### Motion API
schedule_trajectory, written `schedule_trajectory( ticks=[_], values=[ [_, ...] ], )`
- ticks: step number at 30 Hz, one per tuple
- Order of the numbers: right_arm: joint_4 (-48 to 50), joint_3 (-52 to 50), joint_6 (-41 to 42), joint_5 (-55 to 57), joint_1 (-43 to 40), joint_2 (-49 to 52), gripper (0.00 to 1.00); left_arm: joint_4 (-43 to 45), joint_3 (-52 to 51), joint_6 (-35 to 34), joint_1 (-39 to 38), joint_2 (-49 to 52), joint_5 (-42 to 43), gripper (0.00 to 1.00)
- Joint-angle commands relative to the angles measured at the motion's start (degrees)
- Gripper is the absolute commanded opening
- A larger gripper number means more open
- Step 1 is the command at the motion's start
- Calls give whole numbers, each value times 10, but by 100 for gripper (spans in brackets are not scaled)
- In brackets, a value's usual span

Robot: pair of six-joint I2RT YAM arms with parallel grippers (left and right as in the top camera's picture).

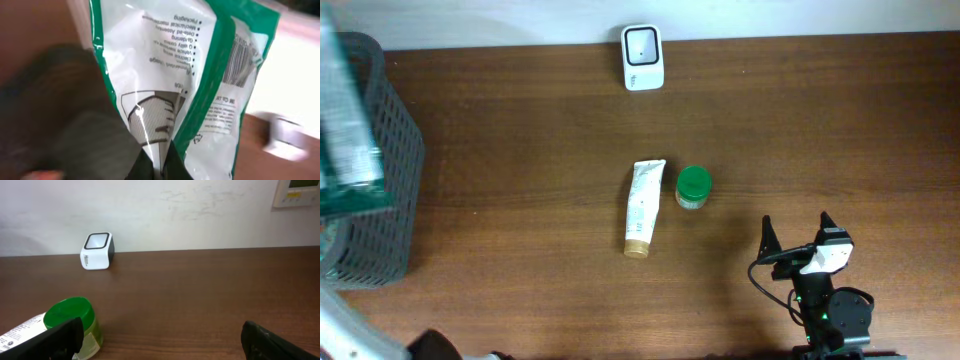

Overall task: Scan the item barcode
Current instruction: 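Lay the green packet on the table left of the tube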

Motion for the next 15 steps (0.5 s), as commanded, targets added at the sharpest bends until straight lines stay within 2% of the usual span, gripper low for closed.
schedule_trajectory(
  ticks=[1, 4, 6, 8, 9, 10, 11, 12, 14, 15],
  values=[
    [-1, -4, 2, 3, 3, -3, 98, -85, -24, -3, -130, 1, 118, 0],
    [-1, -4, 2, 3, 3, -3, 99, -74, -179, -11, -268, 8, 59, 0],
    [-1, -4, 2, 3, 3, -3, 98, -8, -317, -64, -318, 8, 55, 0],
    [-1, -4, 2, 3, 3, -3, 98, 110, -458, -153, -356, 8, 53, 0],
    [-1, -4, 2, 3, 3, -3, 98, 219, -556, -229, -384, 9, 42, 0],
    [-1, -4, 2, 3, 3, -3, 98, 256, -586, -266, -395, 9, 24, 0],
    [-1, -4, 2, 3, 3, -3, 98, 331, -643, -337, -417, 9, -16, 0],
    [-1, -4, 2, 3, 3, -3, 98, 379, -674, -360, -433, 9, -34, 0],
    [-1, -4, 2, 3, 3, -3, 98, 467, -719, -362, -474, 9, -65, 0],
    [-1, -4, 2, 3, 3, -3, 98, 470, -720, -362, -488, 10, -89, 0]
  ],
)
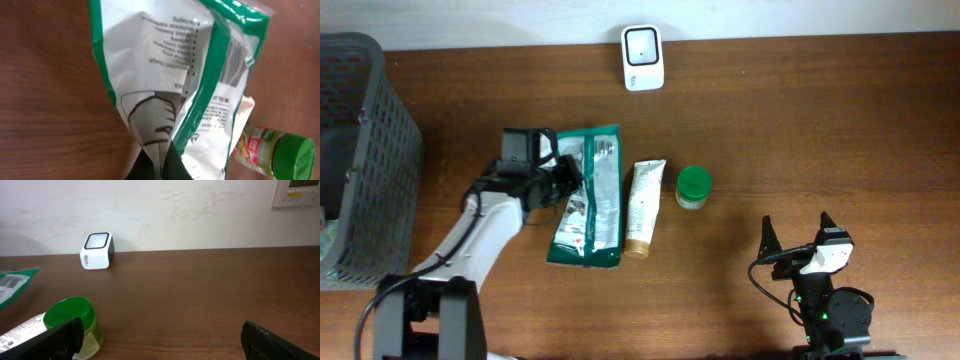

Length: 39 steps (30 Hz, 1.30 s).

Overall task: Scan the item barcode
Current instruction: 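Lay the green packet on the table left of the tube, then grasp the pale green pouch in the basket with the left gripper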

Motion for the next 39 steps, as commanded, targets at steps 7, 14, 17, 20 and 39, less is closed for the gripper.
schedule_trajectory(
  ticks=[7, 14, 17, 20, 39],
  values=[
    [-1, -4, 2, 3, 3, -4, 98, 16, -17, -31, -54, -3, -95, 48],
    [-1, -4, 2, 3, 3, -4, 99, -125, 159, 181, -20, -47, -100, 99],
    [-1, -4, 2, 3, 3, -4, 98, -329, 390, 291, 41, -49, -101, 99],
    [-1, -4, 2, 3, 3, -4, 98, -410, 529, 372, 77, -49, -101, 99],
    [-1, -4, 2, 3, 3, -4, 98, -426, 473, 217, 506, 19, -288, 84]
  ],
)
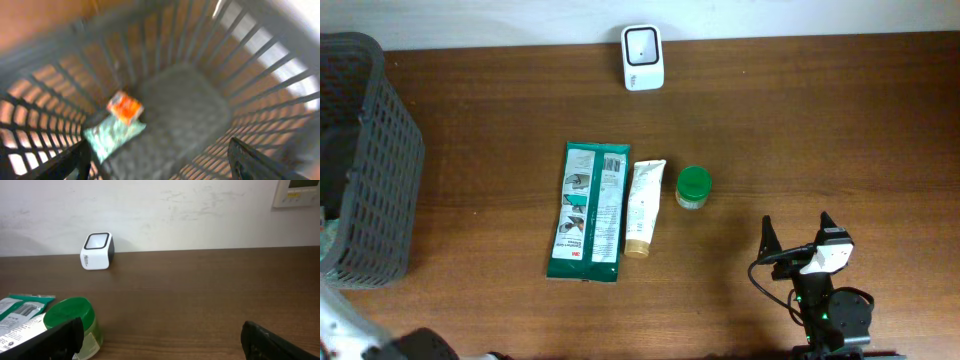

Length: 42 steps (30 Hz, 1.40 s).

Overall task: Scan the item barcode
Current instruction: 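Grasp the pale green pouch in the basket with the left gripper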

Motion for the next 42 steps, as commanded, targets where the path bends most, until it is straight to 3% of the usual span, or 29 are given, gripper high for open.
schedule_trajectory(
  ticks=[1, 3, 7, 9, 11, 15, 18, 22, 23, 24, 26, 27, 31, 33, 35, 38, 42],
  values=[
    [-1, -4, 2, 3, 3, -3, 98, 12, -129, 41, 18, 50, -59, 84],
    [-1, -4, 2, 3, 3, -3, 98, 63, -210, 112, 29, 58, -67, 74],
    [-1, -4, 2, 3, 3, -3, 98, 173, -315, 238, 57, 79, -75, 79],
    [-1, -4, 2, 3, 3, -3, 98, 185, -317, 242, 71, 116, -75, 78],
    [-1, -4, 2, 3, 3, -3, 98, 191, -317, 258, 77, 155, -82, 70],
    [-1, -4, 2, 3, 3, -3, 98, 223, -317, 259, 78, 209, -109, 69],
    [-1, -4, 2, 3, 3, -3, 98, 247, -317, 316, 78, 246, -111, 67],
    [-1, -4, 2, 3, 3, -3, 98, 325, -317, 341, 78, 250, -109, 67],
    [-1, -4, 2, 3, 3, -3, 98, 330, -317, 341, 78, 253, -109, 64],
    [-1, -4, 2, 3, 3, -3, 98, 330, -317, 340, 78, 259, -109, 54],
    [-1, -4, 2, 3, 3, -3, 98, 325, -317, 340, 77, 265, -109, 2],
    [-1, -4, 2, 3, 3, -3, 98, 322, -317, 340, 76, 265, -109, 0],
    [-1, -4, 2, 3, 3, -3, 98, 311, -314, 340, 13, 234, -93, 0],
    [-1, -4, 2, 3, 3, -3, 98, 313, -290, 339, -38, 199, -3, 0],
    [-1, -4, 2, 3, 3, -3, 98, 313, -233, 288, -80, 164, 75, 0],
    [-1, -4, 2, 3, 3, -3, 98, 313, -166, 253, -96, 118, 136, 0],
    [-1, -4, 2, 3, 3, -3, 98, 318, -146, 249, -96, 33, 136, 0]
  ],
)
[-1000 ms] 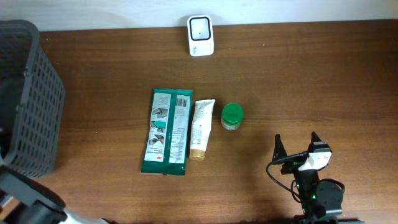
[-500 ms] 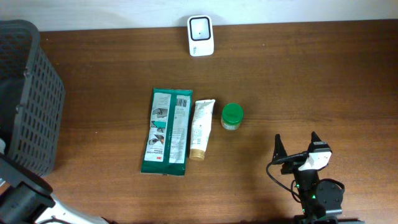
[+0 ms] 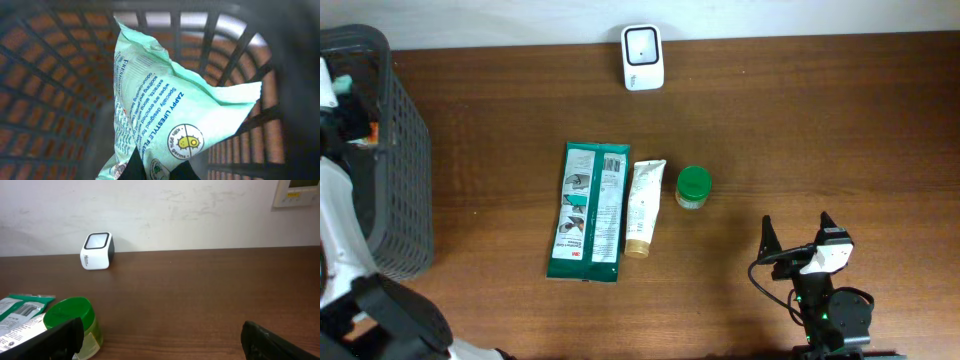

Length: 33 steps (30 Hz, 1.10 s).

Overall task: Scan the item barcode
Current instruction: 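Grasp the pale green pouch in the basket with the left gripper, then drop the pale green pouch onto the green packet and withdraw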

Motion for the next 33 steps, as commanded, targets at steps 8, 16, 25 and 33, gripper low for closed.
schedule_trajectory(
  ticks=[8, 16, 25, 33],
  values=[
    [-1, -4, 2, 3, 3, -3, 98, -238, 17, -109, -275, -169, 72, 0],
    [-1, -4, 2, 3, 3, -3, 98, -255, -144, -282, -462, 16, 39, 0],
    [-1, -4, 2, 3, 3, -3, 98, -190, -144, -329, -562, 59, 32, 99],
    [-1, -4, 2, 3, 3, -3, 98, -247, 121, -193, -496, 41, -3, 99]
  ],
)
